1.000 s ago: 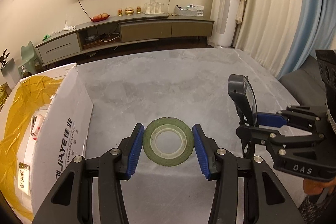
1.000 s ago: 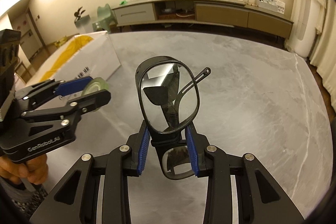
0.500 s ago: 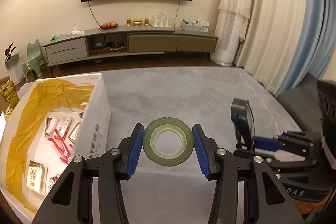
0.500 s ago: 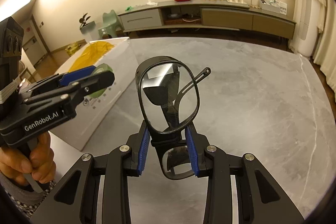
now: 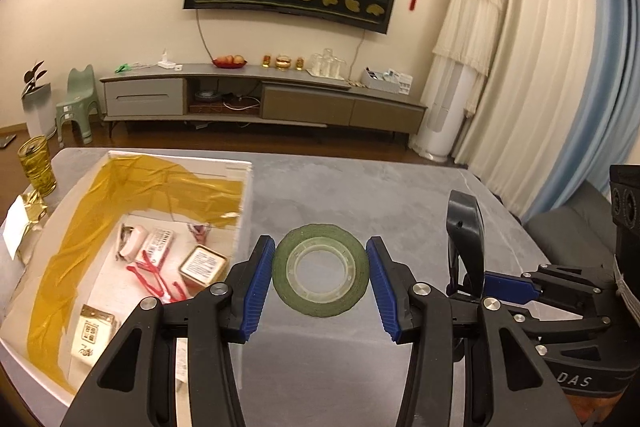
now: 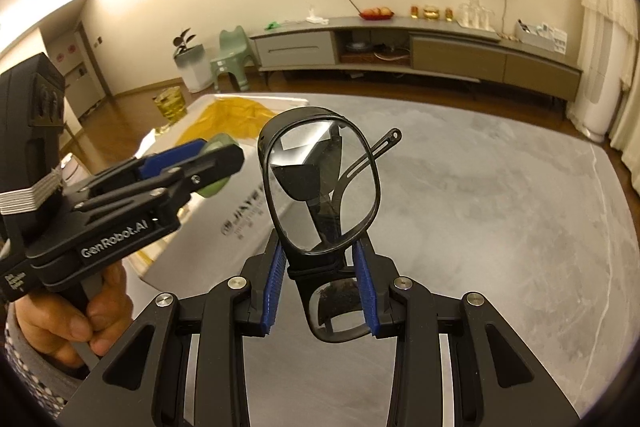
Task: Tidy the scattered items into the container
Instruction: 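Lift and carry the tape roll and glasses over the box with both tools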
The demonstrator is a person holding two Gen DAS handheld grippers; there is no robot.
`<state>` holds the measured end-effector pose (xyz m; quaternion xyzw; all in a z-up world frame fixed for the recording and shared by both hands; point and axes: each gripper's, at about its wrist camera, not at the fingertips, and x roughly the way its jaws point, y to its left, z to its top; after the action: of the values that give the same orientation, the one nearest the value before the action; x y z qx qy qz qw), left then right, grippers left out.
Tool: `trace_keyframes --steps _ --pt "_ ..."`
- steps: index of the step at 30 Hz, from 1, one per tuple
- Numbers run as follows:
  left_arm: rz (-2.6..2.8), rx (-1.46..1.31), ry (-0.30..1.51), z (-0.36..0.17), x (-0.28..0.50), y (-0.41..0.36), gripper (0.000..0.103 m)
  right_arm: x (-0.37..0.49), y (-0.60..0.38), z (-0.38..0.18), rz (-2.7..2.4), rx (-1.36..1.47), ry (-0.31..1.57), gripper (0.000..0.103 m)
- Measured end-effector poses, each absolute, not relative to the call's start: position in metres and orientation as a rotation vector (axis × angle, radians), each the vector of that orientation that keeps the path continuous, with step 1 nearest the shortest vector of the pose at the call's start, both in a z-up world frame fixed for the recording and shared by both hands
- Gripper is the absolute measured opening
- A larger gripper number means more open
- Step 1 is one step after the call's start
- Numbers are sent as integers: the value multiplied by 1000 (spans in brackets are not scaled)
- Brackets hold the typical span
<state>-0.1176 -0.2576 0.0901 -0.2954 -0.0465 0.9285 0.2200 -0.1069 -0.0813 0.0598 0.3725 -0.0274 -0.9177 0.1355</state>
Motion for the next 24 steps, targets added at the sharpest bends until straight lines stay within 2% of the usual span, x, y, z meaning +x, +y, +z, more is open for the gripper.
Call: trace_keyframes --steps 24 --pt "2691 -773 -330 104 -130 -359 48 -144 -175 104 -2608 980 80 35"
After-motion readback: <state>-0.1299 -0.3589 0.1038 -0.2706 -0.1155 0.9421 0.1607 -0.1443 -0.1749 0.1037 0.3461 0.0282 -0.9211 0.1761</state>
